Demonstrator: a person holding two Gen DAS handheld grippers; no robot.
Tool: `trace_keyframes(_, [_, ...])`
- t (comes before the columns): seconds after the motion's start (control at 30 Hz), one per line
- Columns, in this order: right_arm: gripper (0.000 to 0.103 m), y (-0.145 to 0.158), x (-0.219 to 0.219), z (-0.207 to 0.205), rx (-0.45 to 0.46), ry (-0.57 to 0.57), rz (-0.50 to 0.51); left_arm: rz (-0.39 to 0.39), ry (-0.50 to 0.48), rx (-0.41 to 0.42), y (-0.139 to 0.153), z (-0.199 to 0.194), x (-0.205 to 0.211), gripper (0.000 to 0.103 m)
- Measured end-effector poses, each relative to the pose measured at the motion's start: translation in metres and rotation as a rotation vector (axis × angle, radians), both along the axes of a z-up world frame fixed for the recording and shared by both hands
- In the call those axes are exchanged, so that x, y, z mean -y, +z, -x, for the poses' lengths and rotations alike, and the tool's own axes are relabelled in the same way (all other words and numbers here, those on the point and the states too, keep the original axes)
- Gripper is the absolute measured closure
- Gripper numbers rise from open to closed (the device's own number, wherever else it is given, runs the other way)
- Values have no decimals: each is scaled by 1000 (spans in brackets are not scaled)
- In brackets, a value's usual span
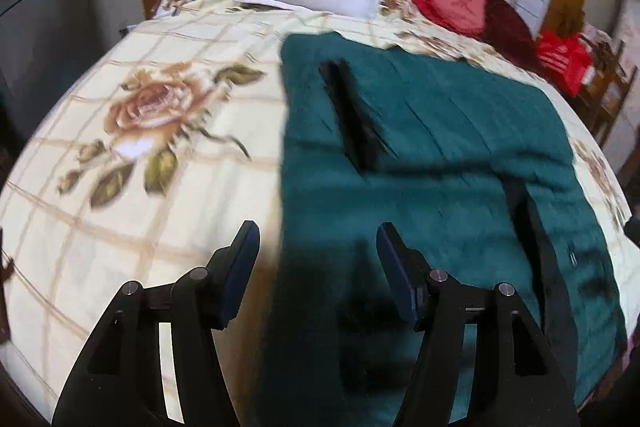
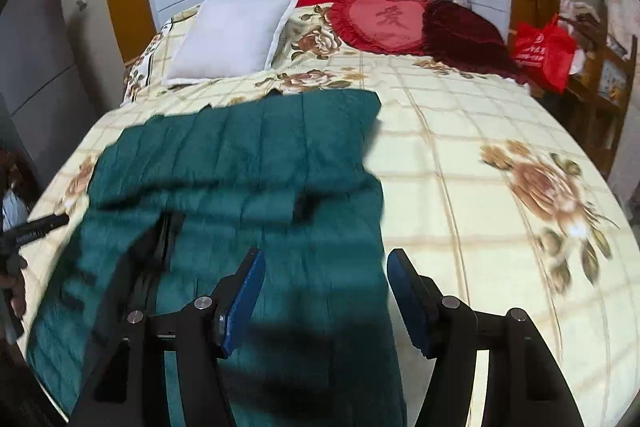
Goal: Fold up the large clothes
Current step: 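Grasp the jacket hem with both tools and fold it toward the collar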
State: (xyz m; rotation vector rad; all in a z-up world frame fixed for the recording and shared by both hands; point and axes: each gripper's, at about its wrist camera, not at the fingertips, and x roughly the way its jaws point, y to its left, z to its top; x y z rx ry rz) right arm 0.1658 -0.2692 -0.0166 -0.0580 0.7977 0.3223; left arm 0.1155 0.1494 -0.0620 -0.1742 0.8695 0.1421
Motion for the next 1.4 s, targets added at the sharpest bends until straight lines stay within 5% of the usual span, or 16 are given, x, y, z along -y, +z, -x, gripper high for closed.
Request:
trace_keyframes(0.13, [38,-25,-6,43,-19,33,-3,-24,-10,-34,-28,13,19,42])
trace_keyframes(0.23, [33,-59,-21,51,-97,54,25,-60,18,-7,-36,17,22,30])
trace_keyframes(0.3, [29,-72,-23,60,-71,53,51,-58,41,-12,-39,16,19,21])
trace_keyframes(0.4, [17,-75,-28,63,-55,89,81,50,69,-21,-45,14,4,17])
trace_keyframes(0.67, [2,-77,-34,62,-85,67,88,29,74,-28,-45,14,7,16])
trace_keyframes(1.4, [0,-79,-39,65,-73,63,131,36,63,-24,-46,16,8,14])
